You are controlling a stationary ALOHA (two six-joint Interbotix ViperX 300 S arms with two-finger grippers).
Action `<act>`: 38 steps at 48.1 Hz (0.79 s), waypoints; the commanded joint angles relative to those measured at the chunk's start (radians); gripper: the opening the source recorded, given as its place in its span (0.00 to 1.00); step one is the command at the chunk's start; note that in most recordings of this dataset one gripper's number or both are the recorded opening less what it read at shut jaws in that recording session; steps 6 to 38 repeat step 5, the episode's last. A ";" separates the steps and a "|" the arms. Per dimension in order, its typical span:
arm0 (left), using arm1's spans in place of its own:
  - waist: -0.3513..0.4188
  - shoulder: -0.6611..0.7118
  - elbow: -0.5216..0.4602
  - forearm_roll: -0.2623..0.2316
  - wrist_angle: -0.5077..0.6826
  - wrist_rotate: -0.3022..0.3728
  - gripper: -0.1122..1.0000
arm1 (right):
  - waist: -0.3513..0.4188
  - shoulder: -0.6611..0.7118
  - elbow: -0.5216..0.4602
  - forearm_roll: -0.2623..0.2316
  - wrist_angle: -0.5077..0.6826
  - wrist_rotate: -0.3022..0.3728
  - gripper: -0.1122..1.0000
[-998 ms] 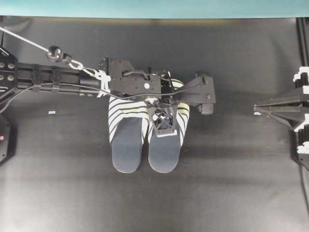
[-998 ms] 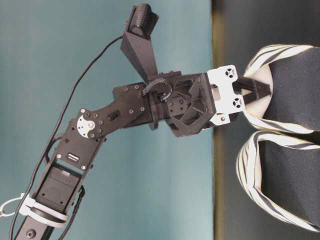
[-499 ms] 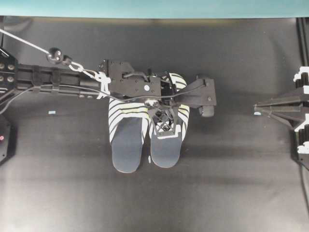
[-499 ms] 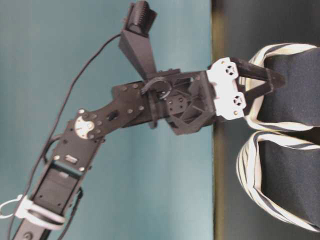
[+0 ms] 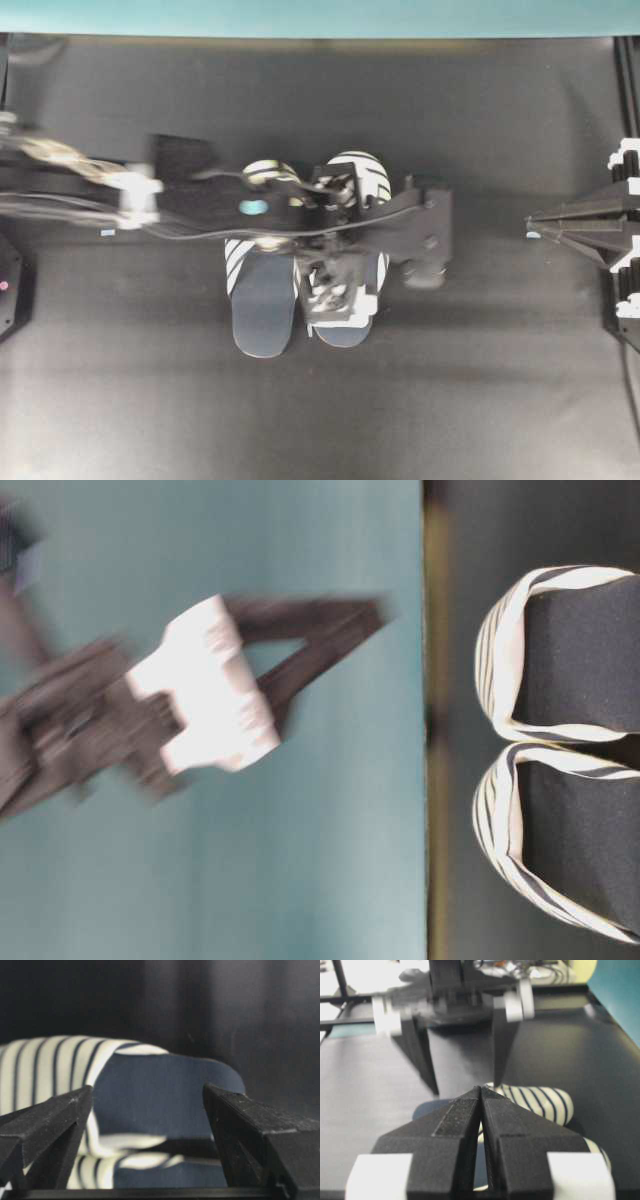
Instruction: Arrange the slippers with the left arm.
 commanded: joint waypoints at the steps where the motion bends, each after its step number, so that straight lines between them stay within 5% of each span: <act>1: -0.003 -0.097 0.061 0.000 -0.043 0.015 0.87 | -0.006 0.003 -0.006 0.002 -0.005 -0.005 0.10; 5: -0.005 -0.160 0.166 -0.002 -0.140 0.015 0.87 | -0.006 0.002 -0.006 0.000 -0.006 -0.005 0.10; 38: -0.005 -0.160 0.166 -0.002 -0.140 0.015 0.87 | -0.006 0.002 -0.006 0.000 -0.006 -0.005 0.10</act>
